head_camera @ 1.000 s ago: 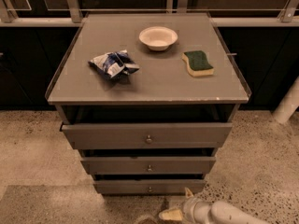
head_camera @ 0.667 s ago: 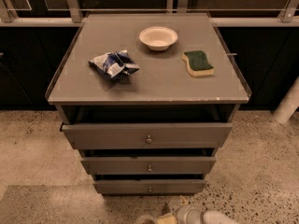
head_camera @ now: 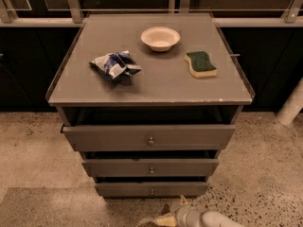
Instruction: Open bottom drawer
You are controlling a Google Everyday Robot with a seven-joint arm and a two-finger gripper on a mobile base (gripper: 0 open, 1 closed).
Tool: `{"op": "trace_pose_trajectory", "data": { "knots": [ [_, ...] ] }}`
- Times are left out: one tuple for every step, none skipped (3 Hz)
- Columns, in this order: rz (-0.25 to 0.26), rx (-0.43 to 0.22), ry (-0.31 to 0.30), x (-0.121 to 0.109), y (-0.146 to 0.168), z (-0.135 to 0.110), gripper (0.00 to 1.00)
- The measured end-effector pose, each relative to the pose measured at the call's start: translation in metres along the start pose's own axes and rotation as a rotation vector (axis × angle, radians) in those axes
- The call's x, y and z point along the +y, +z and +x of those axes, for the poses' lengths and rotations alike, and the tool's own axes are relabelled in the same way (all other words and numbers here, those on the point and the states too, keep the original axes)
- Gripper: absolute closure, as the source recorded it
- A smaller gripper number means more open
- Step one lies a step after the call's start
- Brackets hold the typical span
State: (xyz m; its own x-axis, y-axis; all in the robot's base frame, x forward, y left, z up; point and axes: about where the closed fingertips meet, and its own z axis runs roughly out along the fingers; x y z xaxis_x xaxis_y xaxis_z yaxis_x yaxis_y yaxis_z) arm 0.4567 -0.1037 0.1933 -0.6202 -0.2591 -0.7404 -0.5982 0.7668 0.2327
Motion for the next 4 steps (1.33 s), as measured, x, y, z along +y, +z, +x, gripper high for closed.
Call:
{"op": "trace_pose_trajectory", "data": {
  "knots": [
    [0.048,-0.042,-0.113,-0.016,-0.011,-0.058,0.00],
    [0.083,-0.080,-0.168,-0.030,-0.011,-0.089,0.00],
    [0.086,-0.083,-0.171,-0.031,-0.011,-0.092,0.00],
    [0.085,-0.046,-0.157,-0.034,0.000,-0.077,0.00]
  ]
}}
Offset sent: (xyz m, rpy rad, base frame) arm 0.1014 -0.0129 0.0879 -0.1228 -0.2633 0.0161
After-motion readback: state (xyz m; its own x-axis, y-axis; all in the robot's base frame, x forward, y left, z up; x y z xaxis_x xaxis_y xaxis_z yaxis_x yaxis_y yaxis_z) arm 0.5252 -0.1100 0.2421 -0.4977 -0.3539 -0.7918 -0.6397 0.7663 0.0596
